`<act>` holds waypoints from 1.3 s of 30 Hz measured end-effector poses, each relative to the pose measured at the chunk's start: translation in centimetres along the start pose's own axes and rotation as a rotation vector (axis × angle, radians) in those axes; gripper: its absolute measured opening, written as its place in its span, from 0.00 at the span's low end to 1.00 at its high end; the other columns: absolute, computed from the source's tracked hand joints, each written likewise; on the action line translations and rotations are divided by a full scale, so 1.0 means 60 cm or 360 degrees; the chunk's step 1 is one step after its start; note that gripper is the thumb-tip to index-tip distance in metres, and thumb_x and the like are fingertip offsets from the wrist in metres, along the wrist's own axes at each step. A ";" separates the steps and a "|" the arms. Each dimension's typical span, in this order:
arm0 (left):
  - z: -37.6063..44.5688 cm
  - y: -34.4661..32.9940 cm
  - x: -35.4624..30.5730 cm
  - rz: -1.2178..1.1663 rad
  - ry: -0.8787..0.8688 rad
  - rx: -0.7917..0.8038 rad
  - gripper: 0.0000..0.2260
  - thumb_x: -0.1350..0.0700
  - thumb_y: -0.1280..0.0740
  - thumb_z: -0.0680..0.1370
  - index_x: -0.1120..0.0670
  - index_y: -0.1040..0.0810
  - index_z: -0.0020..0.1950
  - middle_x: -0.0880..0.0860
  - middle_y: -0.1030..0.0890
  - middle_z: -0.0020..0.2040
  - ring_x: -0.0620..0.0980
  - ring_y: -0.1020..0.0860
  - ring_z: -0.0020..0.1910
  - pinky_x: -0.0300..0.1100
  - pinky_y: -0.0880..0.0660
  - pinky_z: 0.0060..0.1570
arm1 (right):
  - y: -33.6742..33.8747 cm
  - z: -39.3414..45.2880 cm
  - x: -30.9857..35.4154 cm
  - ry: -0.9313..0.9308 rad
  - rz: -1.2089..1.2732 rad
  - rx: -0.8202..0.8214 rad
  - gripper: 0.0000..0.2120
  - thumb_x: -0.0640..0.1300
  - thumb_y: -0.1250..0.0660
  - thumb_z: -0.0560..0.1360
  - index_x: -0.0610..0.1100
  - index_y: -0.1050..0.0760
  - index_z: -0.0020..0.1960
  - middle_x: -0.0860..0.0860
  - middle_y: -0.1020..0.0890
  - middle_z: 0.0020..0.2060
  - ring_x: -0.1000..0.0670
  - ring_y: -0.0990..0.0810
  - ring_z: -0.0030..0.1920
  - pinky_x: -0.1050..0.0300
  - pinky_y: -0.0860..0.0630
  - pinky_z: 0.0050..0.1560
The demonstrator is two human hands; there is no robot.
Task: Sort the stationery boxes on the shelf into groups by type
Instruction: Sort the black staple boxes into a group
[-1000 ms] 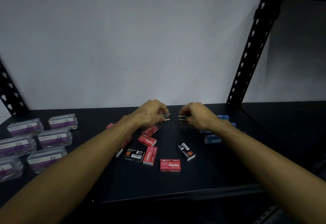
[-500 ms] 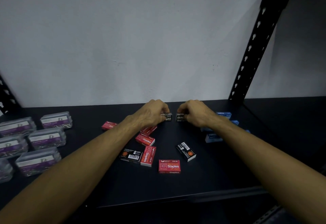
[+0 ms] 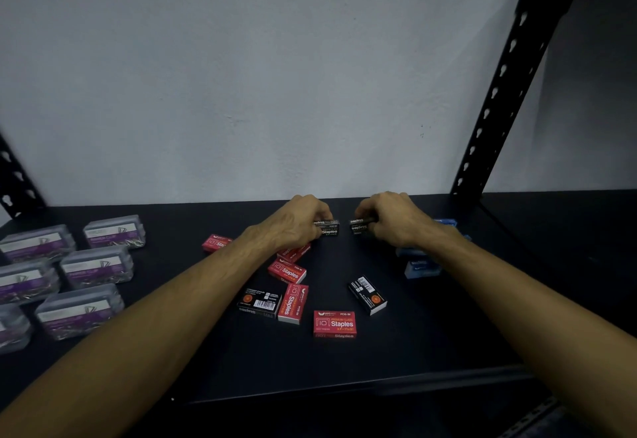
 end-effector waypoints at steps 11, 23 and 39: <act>-0.002 -0.001 0.003 -0.0001 -0.0012 -0.0028 0.12 0.63 0.31 0.76 0.51 0.18 0.57 0.50 0.17 0.52 0.47 0.21 0.48 0.41 0.25 0.49 | 0.008 0.004 0.011 -0.0039 0.0189 0.0034 0.17 0.37 0.32 0.73 0.48 0.21 0.61 0.51 0.17 0.54 0.50 0.21 0.50 0.60 0.30 0.49; 0.001 -0.005 0.010 -0.0016 -0.0015 -0.0022 0.12 0.62 0.31 0.77 0.50 0.18 0.57 0.50 0.17 0.53 0.47 0.20 0.50 0.45 0.22 0.54 | 0.012 -0.005 0.005 -0.0099 0.0098 0.0017 0.06 0.41 0.30 0.72 0.48 0.20 0.48 0.53 0.20 0.40 0.50 0.22 0.43 0.57 0.29 0.48; 0.000 -0.002 0.017 -0.0012 -0.0045 -0.0016 0.11 0.61 0.30 0.76 0.51 0.17 0.56 0.49 0.16 0.51 0.47 0.19 0.49 0.42 0.23 0.52 | -0.021 0.027 0.019 0.0049 -0.0245 0.0116 0.08 0.43 0.33 0.73 0.47 0.19 0.52 0.51 0.17 0.47 0.51 0.25 0.44 0.55 0.34 0.52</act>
Point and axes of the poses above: each hand's wrist, its own z-axis towards the middle knuckle, its own y-axis out of the back of the hand, x = y × z, the point moved 8 cm from there along z, towards the middle knuckle
